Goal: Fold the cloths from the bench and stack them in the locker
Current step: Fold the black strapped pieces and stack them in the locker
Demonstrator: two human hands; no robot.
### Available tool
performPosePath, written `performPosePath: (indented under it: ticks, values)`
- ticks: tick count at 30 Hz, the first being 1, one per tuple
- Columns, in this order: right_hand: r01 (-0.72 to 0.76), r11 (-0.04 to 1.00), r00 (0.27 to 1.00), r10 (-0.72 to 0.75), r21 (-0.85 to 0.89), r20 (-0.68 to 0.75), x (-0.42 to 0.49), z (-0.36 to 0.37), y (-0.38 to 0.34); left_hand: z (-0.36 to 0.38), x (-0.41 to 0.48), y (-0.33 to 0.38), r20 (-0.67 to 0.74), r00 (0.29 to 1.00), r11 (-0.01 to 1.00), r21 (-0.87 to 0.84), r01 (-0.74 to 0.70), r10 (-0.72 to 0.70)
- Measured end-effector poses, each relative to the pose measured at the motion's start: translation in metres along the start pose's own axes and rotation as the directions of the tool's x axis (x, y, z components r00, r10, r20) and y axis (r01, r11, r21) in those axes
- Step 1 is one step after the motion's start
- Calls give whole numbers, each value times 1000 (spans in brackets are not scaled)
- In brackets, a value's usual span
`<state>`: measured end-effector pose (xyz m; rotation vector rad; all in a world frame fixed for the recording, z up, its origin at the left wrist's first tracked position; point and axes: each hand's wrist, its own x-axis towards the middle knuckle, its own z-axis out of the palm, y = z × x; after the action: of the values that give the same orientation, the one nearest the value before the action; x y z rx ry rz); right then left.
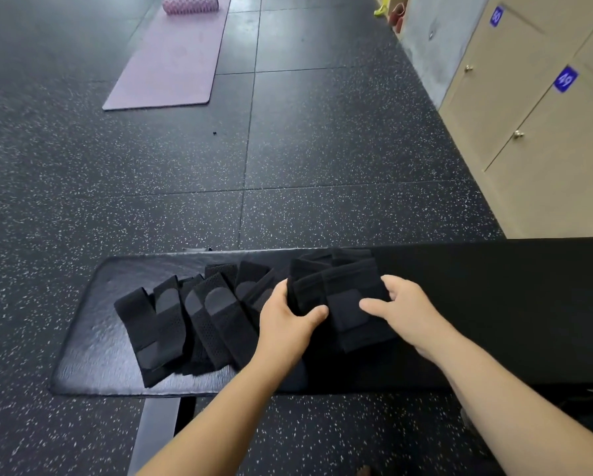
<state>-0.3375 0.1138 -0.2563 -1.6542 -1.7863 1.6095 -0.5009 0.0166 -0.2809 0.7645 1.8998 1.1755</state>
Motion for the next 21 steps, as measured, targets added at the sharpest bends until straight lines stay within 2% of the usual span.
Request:
performPosePath:
  ticks: [3, 5, 9, 12, 16, 19, 21]
  values:
    - [-42, 998, 996, 38, 46, 83, 7, -12, 2, 5, 6, 1, 61, 989, 989, 76, 129, -134]
    - [-91, 995, 987, 86, 34, 133, 16, -19, 17, 4, 5, -4, 128, 963, 971, 67, 231, -238]
    - [-161, 985, 962, 144, 57, 234, 8, -32, 16, 5, -14, -5, 199, 942, 949, -110, 295, -269]
    - [-150, 976, 973, 118, 156, 198, 8, -39, 17, 16, -17, 0, 187, 956, 946, -195, 260, -225]
    - [-123, 969, 992, 112, 212, 62, 22, -40, 14, 38, 8, 18, 110, 986, 973, -179, 147, -129]
    - [-104, 988, 993, 109, 113, -35, 34, -36, 11, 47, 28, 27, 142, 979, 982, -97, 159, -145]
    - [-91, 996, 995, 92, 22, -30, 47, -35, 16, 49, 39, 26, 169, 969, 983, -10, 183, -179]
